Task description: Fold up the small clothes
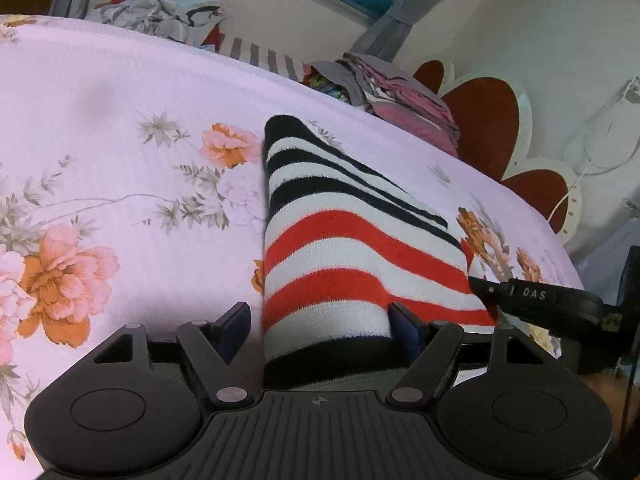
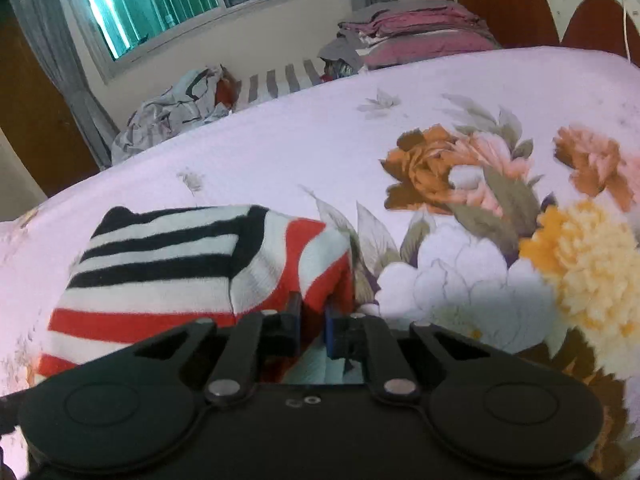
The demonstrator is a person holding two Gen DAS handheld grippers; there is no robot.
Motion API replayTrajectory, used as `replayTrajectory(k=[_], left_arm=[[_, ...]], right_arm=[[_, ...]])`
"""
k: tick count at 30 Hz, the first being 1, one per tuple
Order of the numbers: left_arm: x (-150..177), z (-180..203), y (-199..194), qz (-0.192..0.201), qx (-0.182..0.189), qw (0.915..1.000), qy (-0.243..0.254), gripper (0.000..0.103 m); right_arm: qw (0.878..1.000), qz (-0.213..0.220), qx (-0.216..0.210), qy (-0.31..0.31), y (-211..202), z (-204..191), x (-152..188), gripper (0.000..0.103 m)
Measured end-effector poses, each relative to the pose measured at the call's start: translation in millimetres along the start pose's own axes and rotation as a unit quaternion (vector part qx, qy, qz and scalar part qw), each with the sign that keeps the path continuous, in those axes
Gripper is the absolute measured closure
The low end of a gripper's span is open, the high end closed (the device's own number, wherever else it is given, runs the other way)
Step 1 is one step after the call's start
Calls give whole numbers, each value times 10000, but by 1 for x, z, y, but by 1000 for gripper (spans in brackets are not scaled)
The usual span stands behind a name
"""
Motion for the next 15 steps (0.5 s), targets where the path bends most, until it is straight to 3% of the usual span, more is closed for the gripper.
replayTrajectory(k=[3,8,15], left_arm=[[-7,3,-6,66,-61,10000,-16,28],[-28,12,-5,325,-57,9992,-206,28],[-45,-3,27,301,-333,9975,-544,28]], right_arm=[[9997,148,166,-111,-16,-2,-10,82],[9976,601,159,-312,-35,-14,-40,78],[9978,252,236,-573,0,-30,-30,80]])
Point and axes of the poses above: each gripper's, at about its wrist camera, not at the fingertips, and y roughly the way its jaws point, z to its right, x to its underside, the point moved 10 cm from there along y, roughly the way its jaws point, and after that the axes turned 15 degrees about -y, right-handed, at the moved point
